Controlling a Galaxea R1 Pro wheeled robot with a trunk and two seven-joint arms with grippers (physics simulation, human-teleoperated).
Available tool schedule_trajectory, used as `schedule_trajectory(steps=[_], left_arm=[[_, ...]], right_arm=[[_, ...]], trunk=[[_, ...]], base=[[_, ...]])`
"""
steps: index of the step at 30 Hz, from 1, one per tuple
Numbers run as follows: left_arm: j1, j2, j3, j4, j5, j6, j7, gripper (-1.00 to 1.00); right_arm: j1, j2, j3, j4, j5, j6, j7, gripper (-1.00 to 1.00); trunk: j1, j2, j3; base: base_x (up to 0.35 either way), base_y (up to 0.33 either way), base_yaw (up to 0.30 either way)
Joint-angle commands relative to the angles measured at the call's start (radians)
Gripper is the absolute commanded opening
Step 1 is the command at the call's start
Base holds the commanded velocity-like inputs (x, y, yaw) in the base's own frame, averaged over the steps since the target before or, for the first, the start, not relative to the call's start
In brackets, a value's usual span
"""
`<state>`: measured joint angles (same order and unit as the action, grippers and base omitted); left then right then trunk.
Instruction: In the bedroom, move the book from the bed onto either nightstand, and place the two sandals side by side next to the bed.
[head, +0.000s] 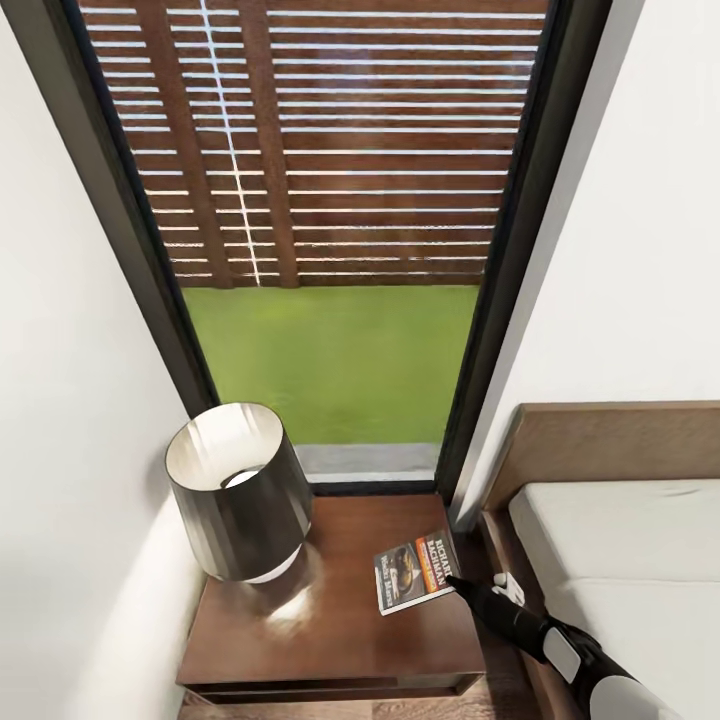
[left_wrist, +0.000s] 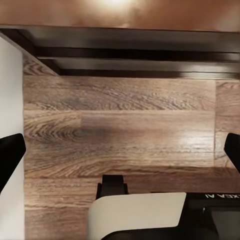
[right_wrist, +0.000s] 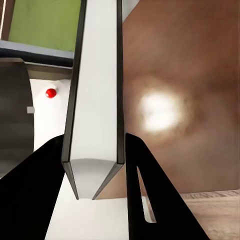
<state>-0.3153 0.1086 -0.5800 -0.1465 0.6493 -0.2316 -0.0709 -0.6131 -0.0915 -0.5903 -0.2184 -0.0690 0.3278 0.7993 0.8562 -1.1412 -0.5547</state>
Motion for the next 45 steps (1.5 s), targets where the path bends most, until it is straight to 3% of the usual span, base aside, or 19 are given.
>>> schedule_trajectory(steps=[1,45], left_arm=[[-0.001,0.000,-0.006,0.001,0.009,-0.003,-0.004,1.00],[-0.001,0.000,-0.007,0.001,0.003,-0.003,-0.004,1.00]], right_arm=[[0.000,0.000,-0.002,0.000,-0.008,0.010,0.001,-1.00],[-0.015,0.013,0.020,0.000,-0.009,0.010,-0.045,-1.00]], trunk=[[0.004,-0.008,-0.004],[0.173,-0.316,-0.142]], base=[[0.000,0.000,0.000],[0.000,0.000,0.000]])
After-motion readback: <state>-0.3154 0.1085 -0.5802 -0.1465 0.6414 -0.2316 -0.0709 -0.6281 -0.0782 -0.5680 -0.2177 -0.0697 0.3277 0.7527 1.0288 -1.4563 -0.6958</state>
